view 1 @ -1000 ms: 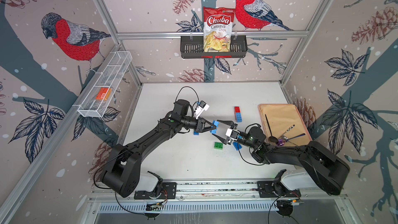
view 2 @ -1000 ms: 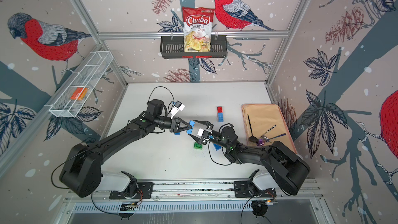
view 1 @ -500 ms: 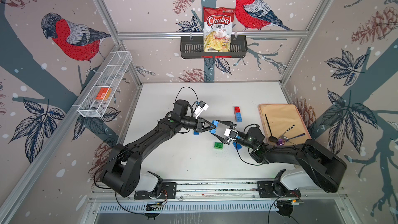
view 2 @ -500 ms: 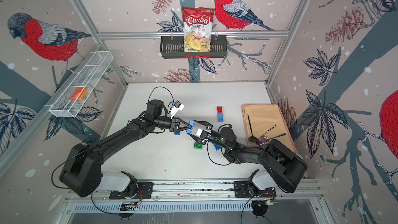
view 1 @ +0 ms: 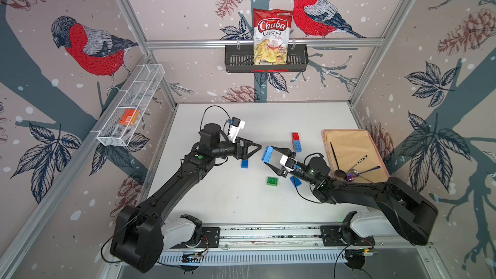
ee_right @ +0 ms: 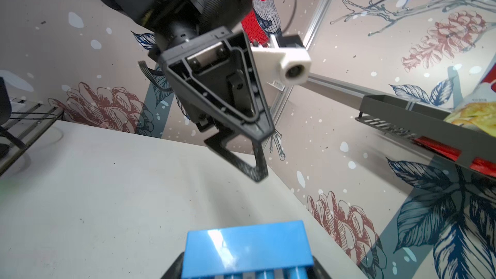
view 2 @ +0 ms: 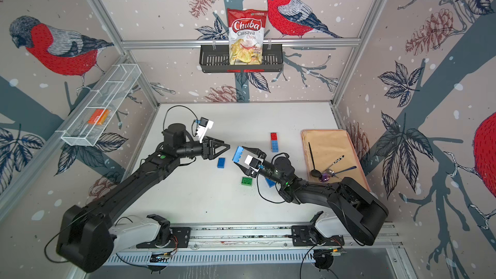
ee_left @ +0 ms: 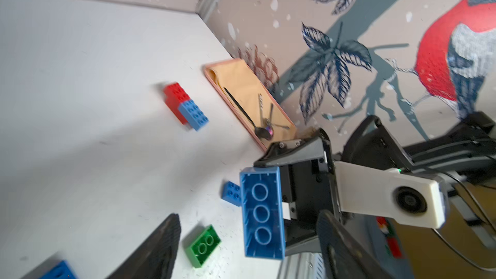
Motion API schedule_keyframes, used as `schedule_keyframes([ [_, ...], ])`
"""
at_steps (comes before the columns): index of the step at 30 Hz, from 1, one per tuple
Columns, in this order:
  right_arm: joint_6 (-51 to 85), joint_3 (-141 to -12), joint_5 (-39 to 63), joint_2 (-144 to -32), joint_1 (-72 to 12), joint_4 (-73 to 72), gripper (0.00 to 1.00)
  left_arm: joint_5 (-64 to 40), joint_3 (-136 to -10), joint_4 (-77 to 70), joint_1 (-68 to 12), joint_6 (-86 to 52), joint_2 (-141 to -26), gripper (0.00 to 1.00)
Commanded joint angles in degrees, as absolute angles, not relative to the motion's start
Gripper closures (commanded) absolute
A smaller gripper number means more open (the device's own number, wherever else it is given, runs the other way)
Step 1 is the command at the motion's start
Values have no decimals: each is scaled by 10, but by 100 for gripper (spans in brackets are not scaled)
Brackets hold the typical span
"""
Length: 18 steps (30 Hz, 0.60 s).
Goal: Assemble a rectangle with lego
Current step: Adjust the lego brick at the center of the board.
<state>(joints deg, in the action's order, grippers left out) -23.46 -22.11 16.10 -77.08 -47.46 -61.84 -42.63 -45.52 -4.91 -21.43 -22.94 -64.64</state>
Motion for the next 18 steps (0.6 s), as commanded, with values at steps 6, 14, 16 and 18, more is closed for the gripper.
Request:
schedule_keyframes([
  [6,-120,-285,70,-685,-475,-397,40,-108,-385,-100,-208,-231,-512,4],
  [14,8,-401,53,-667,-463,-150,39,-119,-385,-81,-207,-204,-530,4],
  [16,25,-434,42,-683,-462,-84,39,-123,-384,-78,-207,-192,-534,4],
  [18,38,-461,45,-700,-461,-22,39,-126,-382,-74,-208,-184,-537,4],
])
